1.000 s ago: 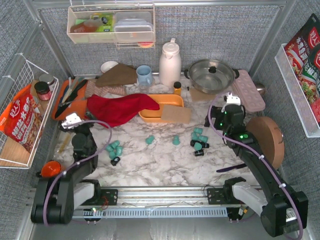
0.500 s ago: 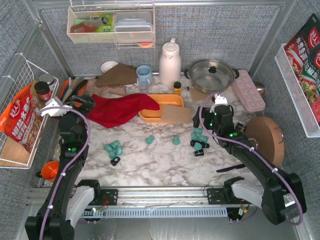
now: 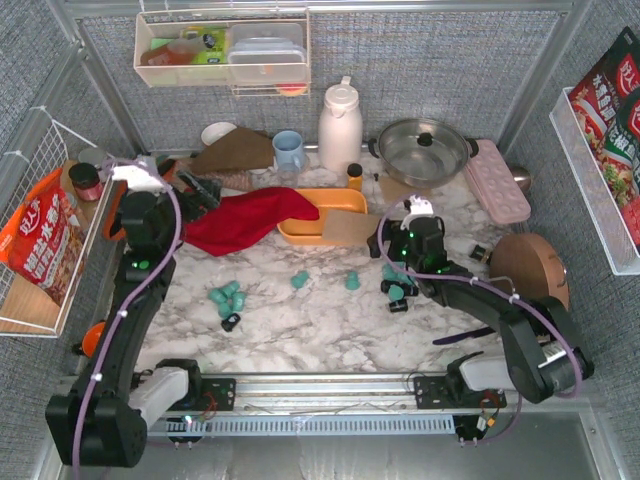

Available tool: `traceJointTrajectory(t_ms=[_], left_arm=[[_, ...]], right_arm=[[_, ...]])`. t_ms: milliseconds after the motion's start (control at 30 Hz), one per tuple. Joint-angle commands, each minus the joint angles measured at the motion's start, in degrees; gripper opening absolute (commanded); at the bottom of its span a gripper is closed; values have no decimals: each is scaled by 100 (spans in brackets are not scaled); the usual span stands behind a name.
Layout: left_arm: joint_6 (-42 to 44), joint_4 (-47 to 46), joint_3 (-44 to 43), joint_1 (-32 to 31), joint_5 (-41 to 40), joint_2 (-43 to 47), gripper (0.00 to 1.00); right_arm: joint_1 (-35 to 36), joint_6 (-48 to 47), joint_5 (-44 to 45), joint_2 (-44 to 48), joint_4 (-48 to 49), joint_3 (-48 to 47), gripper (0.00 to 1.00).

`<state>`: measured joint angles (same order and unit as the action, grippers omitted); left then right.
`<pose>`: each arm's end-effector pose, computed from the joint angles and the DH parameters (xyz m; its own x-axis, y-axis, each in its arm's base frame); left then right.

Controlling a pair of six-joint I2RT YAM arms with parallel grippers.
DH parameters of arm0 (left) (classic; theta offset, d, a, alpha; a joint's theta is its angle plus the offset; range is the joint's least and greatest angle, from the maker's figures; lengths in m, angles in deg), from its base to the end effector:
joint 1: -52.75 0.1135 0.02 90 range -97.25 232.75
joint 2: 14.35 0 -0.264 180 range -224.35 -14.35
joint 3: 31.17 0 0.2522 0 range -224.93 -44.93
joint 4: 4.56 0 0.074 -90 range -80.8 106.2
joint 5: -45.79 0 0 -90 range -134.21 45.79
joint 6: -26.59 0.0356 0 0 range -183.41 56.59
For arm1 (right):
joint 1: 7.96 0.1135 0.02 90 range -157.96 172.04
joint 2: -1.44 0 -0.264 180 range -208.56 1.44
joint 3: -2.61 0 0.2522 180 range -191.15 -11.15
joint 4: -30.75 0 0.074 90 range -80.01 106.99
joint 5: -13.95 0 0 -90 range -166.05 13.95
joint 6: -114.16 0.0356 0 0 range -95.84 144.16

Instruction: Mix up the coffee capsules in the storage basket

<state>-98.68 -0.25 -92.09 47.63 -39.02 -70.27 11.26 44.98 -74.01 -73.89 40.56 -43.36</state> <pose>0.2315 -0.0240 0.3555 -0.0935 -0.5690 -0.8170 0.1530 0.8026 -0.5765 0.2612 0.0897 0.2086 -0.4010 0.2364 -0.8850 -0.1656 0.9315 0.3238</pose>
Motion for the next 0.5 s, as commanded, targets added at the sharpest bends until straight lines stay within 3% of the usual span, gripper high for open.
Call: traceJointTrajectory(t_ms=[0, 467], left_arm=[[540, 950, -451, -98, 762, -446, 99], [1404, 1666, -861, -995, 437, -891, 99]], right_arm=[[63, 211, -158, -338, 1085, 41, 85], [134, 758, -135, -1250, 2336, 250, 80]])
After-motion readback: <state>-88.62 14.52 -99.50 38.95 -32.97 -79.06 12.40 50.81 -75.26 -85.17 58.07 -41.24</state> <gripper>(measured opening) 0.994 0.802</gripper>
